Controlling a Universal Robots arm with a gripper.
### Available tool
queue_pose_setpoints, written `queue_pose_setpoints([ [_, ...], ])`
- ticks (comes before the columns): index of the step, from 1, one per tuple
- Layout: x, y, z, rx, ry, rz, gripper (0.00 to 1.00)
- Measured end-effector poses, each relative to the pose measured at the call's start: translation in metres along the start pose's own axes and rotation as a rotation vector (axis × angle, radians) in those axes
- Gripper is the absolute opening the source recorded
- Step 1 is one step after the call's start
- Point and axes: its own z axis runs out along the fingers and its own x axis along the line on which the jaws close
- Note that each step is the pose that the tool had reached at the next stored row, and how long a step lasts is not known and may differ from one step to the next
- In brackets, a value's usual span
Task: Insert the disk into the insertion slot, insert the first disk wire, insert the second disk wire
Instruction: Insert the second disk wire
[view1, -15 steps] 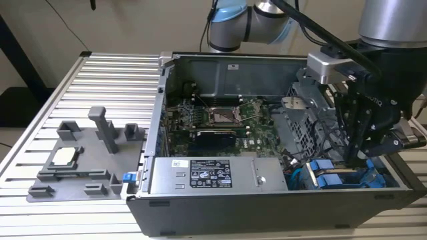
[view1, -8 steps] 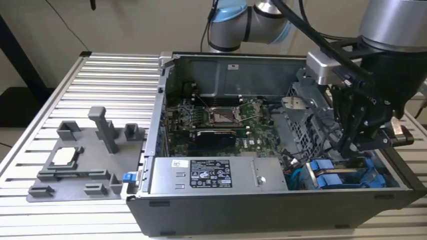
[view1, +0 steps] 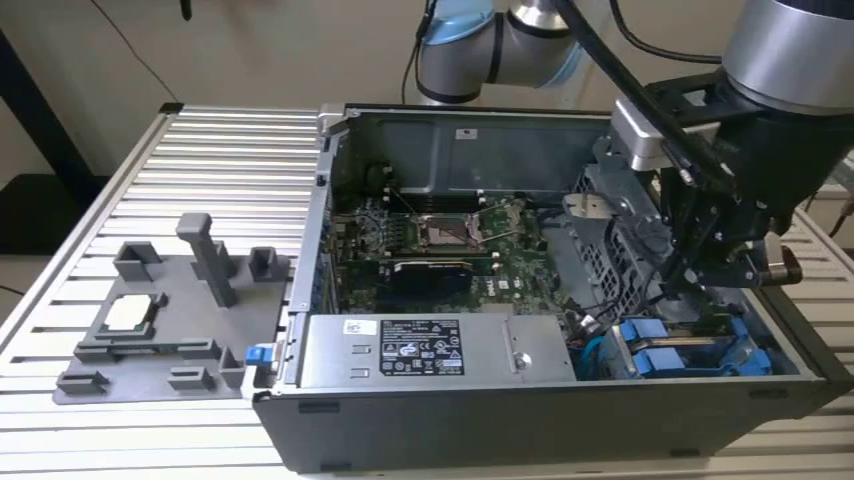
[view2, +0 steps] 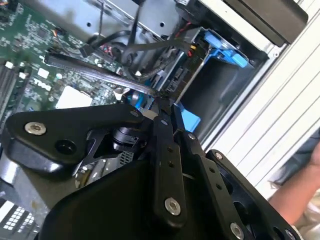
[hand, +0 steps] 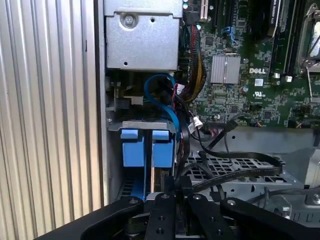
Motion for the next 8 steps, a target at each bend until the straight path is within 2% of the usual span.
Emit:
queue_pose_setpoints([
  [1, 0.0006, -0.0006, 0.0000, -0.0003, -0.0130, 0.002, 0.16],
  [2, 0.0012, -0.0022, 0.0003, -0.0072, -0.0149, 0.003, 0.16],
  [8, 0.0028, -0.0144, 0.0021, -0.0635, -0.0159, 0.006, 0.16],
])
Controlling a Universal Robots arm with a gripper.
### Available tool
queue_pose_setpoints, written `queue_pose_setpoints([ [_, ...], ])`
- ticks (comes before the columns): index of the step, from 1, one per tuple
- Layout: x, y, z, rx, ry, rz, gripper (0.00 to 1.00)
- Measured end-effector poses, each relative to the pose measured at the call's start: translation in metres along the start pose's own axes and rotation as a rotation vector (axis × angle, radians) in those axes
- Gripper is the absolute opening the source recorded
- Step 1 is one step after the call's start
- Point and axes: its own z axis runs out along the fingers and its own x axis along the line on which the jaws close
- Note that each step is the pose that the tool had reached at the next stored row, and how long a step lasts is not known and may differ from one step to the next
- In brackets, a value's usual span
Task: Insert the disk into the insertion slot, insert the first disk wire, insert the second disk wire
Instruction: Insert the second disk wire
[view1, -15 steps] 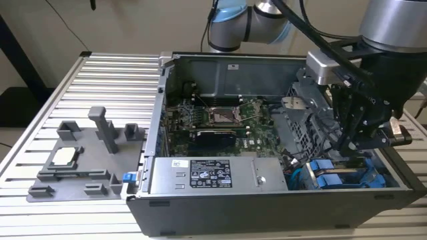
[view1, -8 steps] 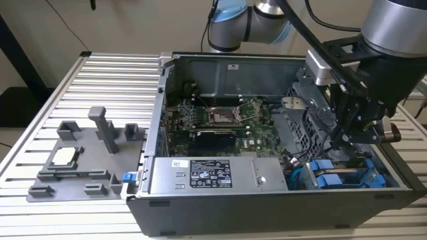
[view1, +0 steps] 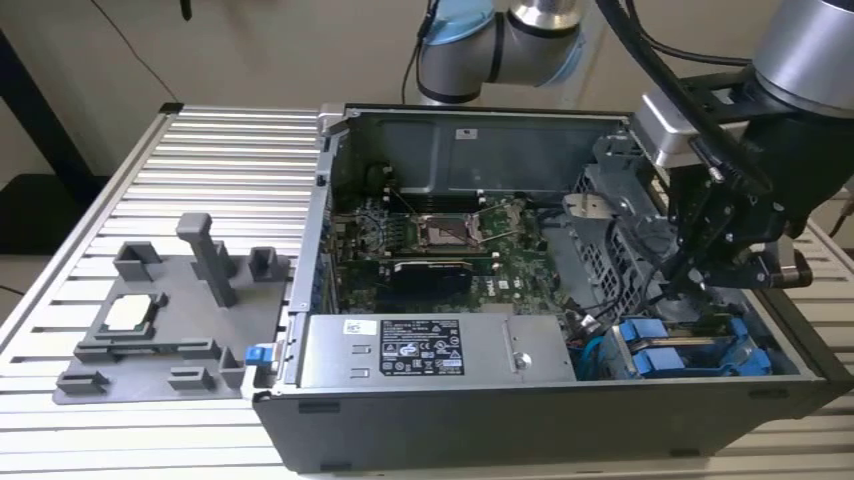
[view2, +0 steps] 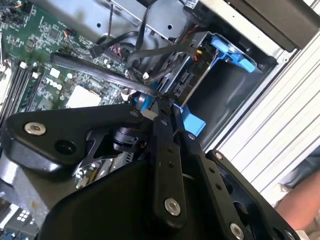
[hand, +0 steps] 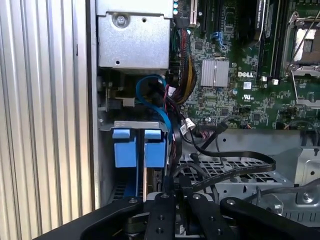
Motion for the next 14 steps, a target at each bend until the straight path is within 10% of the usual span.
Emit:
queue_pose_setpoints([
  [6, 0.0016, -0.0138, 0.0014, -0.0445, -0.0032, 0.003, 0.16],
  [14, 0.0133, -0.0192, 0.0082, -0.0478, -0.0430, 0.006, 0.16],
])
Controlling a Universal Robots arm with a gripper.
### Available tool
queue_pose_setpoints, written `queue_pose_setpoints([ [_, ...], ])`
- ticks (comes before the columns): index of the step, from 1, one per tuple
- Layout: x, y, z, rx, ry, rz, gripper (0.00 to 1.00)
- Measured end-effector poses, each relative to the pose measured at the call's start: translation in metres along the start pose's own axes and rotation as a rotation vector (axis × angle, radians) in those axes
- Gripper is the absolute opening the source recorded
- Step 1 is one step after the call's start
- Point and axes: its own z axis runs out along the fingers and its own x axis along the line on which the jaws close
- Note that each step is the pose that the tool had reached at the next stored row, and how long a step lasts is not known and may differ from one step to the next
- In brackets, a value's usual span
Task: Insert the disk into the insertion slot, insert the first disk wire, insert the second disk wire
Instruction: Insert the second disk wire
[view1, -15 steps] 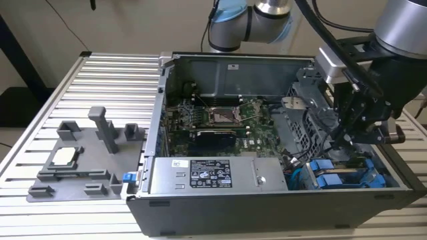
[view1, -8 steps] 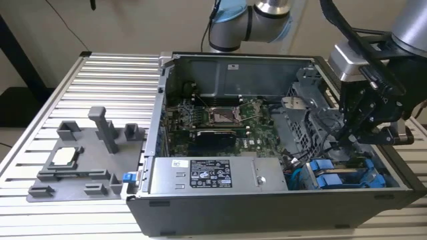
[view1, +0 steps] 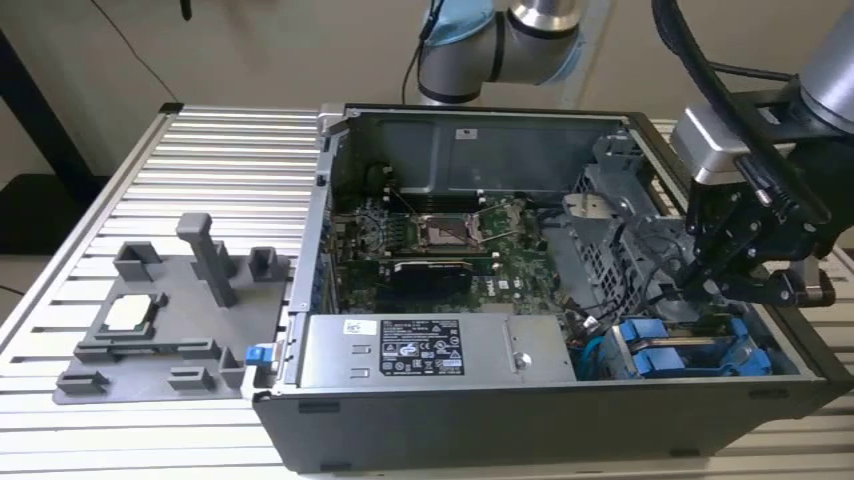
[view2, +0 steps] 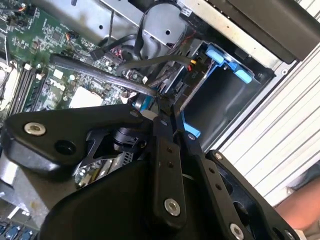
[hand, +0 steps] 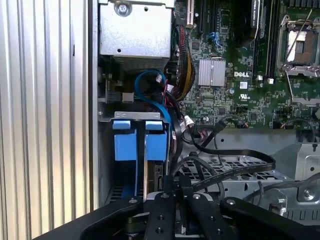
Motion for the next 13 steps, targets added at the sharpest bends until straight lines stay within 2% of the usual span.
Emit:
queue_pose_setpoints([
  [3, 0.0047, 0.0002, 0.0051, 0.0001, -0.0053, 0.000, 0.16],
  [9, 0.0051, 0.0002, 0.0070, 0.0002, -0.0051, 0.001, 0.16],
  [13, 0.0061, 0.0000, 0.0129, 0.0009, -0.0048, 0.012, 0.16],
])
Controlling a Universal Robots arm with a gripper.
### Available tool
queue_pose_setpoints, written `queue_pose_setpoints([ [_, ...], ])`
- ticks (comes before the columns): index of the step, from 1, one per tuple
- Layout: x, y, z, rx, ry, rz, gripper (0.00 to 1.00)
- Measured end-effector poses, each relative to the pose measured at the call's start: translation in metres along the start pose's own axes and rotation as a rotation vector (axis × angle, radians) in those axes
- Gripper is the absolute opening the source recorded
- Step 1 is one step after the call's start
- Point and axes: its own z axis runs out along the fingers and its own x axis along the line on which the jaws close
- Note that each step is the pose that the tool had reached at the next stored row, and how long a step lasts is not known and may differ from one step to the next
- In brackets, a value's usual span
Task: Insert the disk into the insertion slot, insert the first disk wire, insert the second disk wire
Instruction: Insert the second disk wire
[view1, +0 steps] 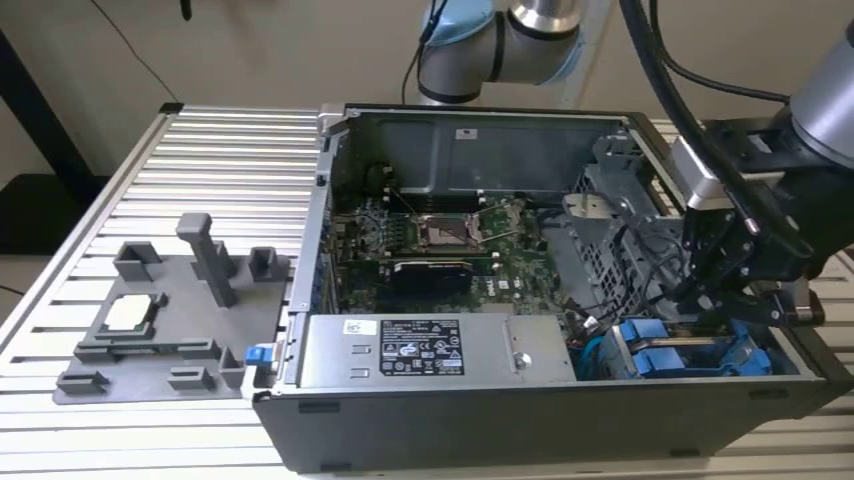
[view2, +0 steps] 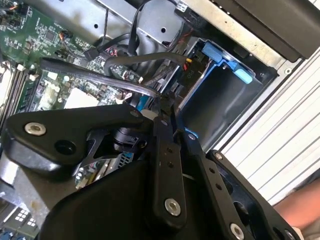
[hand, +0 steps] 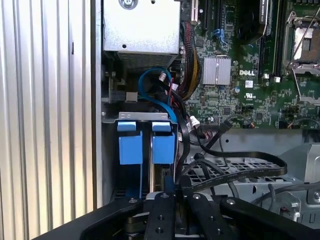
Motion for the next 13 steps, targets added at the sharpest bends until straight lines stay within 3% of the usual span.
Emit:
queue_pose_setpoints([
  [2, 0.0003, -0.0007, 0.0026, -0.0022, 0.0000, 0.004, 0.16],
  [7, 0.0012, -0.0036, 0.0064, -0.0193, 0.0001, 0.007, 0.16],
  [13, 0.0020, -0.0074, 0.0095, -0.0199, -0.0008, 0.007, 0.16],
])
